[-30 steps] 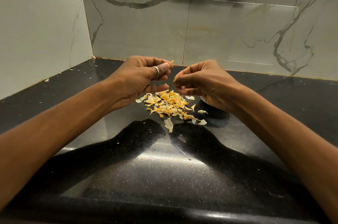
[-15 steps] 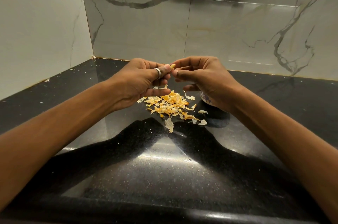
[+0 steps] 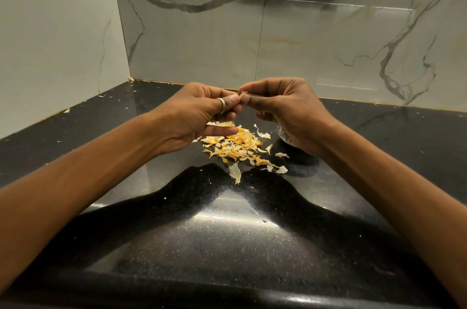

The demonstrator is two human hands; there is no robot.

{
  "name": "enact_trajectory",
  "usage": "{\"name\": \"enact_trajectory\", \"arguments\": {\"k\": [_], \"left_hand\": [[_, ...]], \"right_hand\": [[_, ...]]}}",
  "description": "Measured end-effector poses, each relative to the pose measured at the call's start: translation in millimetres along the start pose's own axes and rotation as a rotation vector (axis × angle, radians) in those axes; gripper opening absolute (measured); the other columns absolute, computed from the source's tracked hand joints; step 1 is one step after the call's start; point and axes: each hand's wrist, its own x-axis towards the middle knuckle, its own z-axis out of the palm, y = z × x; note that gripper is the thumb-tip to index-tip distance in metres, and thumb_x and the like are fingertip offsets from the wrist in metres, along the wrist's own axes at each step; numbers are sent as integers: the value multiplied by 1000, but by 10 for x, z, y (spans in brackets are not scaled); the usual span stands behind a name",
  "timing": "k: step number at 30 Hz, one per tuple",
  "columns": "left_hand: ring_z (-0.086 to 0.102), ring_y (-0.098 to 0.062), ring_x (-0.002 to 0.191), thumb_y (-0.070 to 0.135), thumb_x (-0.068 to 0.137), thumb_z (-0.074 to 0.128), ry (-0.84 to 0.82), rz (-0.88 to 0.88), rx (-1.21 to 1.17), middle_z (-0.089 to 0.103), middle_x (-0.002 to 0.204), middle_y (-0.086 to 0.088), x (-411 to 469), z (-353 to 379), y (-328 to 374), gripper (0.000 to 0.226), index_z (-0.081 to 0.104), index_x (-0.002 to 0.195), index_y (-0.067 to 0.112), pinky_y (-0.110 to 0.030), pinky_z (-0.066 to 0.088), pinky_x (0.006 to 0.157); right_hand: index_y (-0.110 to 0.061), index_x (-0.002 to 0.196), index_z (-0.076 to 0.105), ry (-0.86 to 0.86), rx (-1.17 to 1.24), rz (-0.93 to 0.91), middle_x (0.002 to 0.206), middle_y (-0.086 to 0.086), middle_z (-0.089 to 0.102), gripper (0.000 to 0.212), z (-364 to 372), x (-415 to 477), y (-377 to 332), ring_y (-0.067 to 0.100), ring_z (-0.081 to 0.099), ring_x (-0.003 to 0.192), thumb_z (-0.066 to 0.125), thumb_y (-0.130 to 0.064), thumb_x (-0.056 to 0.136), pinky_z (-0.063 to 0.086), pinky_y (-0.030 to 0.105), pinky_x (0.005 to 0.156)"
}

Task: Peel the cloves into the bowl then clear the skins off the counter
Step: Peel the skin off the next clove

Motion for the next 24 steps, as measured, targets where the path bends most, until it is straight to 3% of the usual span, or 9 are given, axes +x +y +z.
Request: {"name": "enact_trajectory", "arguments": {"k": [9,14,18,20,24], "left_hand": [[62,-8,66,20,96,61,-16,-45,-43,65,76,-2,-9,12,-1,21,72,105,4,-28,59,62],[61,-7,68,23,96,61,-35,-34,-1,64,79,-2,-31,21,28,21,71,104,6,-29,60,63],[65,-8,75,23,94,66,116,172,299,68,96,-7,-21,-21,12,22,71,109,8,-31,62,65],[67,-10,75,20,94,67,167,262,367,70,96,-9,-20,-22,9,17,72,103,7,-30,62,63],[69,-10,73,15,92,69,186,307,430,71,89,-10,-19,-4,-21,14,74,99,3,-31,61,61]], "right_hand": [[-14,108,72,16,222,34,92,-4,76,23,47,-6,15,6,69,87,71,-5,87,49,27,77],[-10,111,70,38,258,40,94,2,76,29,25,11,-1,13,71,90,76,-6,83,51,26,72],[-5,116,65,78,77,-61,94,6,75,34,12,1,-13,11,71,82,77,-6,83,53,20,67],[-4,116,64,102,-39,-137,94,5,75,36,14,-1,-14,8,72,80,77,-6,83,55,18,67],[-7,113,65,132,-305,-277,93,2,76,37,54,16,23,8,74,81,82,-9,80,61,26,76]]}}
